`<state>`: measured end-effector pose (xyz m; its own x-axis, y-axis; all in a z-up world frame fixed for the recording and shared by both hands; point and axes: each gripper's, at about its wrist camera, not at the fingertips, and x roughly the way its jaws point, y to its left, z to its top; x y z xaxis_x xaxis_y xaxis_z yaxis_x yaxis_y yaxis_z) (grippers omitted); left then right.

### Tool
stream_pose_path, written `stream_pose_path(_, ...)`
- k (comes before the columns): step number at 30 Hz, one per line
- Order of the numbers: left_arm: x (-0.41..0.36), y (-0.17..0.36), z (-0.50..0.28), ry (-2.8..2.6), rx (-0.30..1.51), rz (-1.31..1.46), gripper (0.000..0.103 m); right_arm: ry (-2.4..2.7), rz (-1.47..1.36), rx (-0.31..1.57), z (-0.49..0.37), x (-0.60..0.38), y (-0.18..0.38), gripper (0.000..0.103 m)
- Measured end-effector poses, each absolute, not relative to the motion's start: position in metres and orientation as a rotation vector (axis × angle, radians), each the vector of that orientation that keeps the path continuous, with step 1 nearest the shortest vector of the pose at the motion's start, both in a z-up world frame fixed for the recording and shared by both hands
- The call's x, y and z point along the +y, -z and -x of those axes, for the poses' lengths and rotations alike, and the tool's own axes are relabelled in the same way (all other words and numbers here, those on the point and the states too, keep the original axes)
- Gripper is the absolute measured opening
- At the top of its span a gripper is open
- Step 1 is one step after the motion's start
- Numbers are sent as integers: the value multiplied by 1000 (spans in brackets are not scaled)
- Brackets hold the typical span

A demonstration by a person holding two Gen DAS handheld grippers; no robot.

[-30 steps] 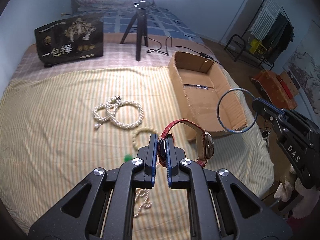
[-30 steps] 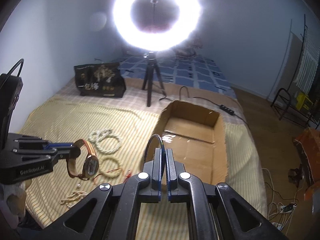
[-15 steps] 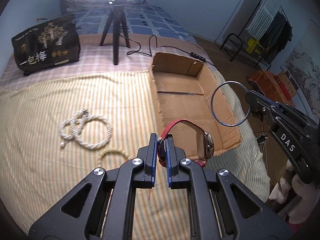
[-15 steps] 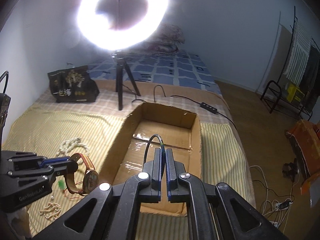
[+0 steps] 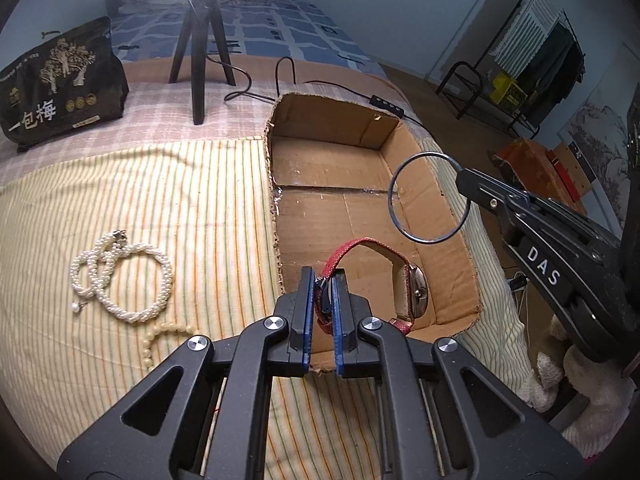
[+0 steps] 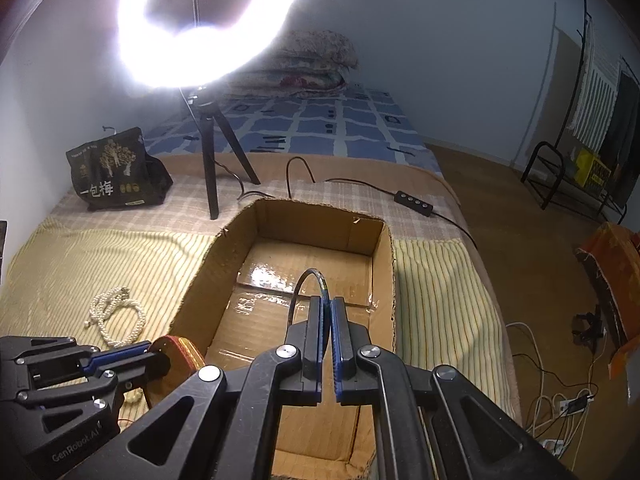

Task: Organize jewelry
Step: 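Carry the watch with the left tool into the box while the right tool carries the bangle there, then open both tools in the box and withdraw toward the remaining jewelry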

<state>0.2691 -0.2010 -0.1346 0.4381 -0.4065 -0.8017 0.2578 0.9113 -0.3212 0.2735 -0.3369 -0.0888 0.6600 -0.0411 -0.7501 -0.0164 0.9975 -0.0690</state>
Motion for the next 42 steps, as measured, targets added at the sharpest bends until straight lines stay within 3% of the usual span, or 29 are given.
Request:
stream_pose_path(4, -204, 137, -271, 421, 1044, 165, 6, 13, 55, 854, -278, -340, 92, 4)
stream_pose_path(5, -204, 138, -271, 419, 1048, 165, 10, 13, 52, 852, -278, -340, 92, 9)
stream_pose_path(6, -205, 139, -272, 417, 1052, 163, 11, 15, 53, 849, -277, -341, 91, 22)
stream_pose_path(7, -204, 139, -271, 418, 1054, 163, 13, 17, 55, 844, -277, -341, 90, 24)
stream_pose_path(29, -153, 102, -242, 391, 959, 121, 13, 14, 32, 817, -241, -327, 65, 29)
stream_pose_path(31, -145, 97, -239, 388, 949, 112, 13, 1, 27, 814, -235, -322, 62, 39)
stream_pose_path(35, -126, 91, -231, 376, 936, 104, 14, -28, 23, 809, -221, -311, 57, 48)
stream_pose_path(37, -113, 89, -227, 363, 929, 100, 15, -48, 15, 812, -214, -304, 57, 58)
stream_pose_path(42, -85, 87, -213, 337, 915, 83, 18, -126, 22, 835, -195, -282, 61, 68)
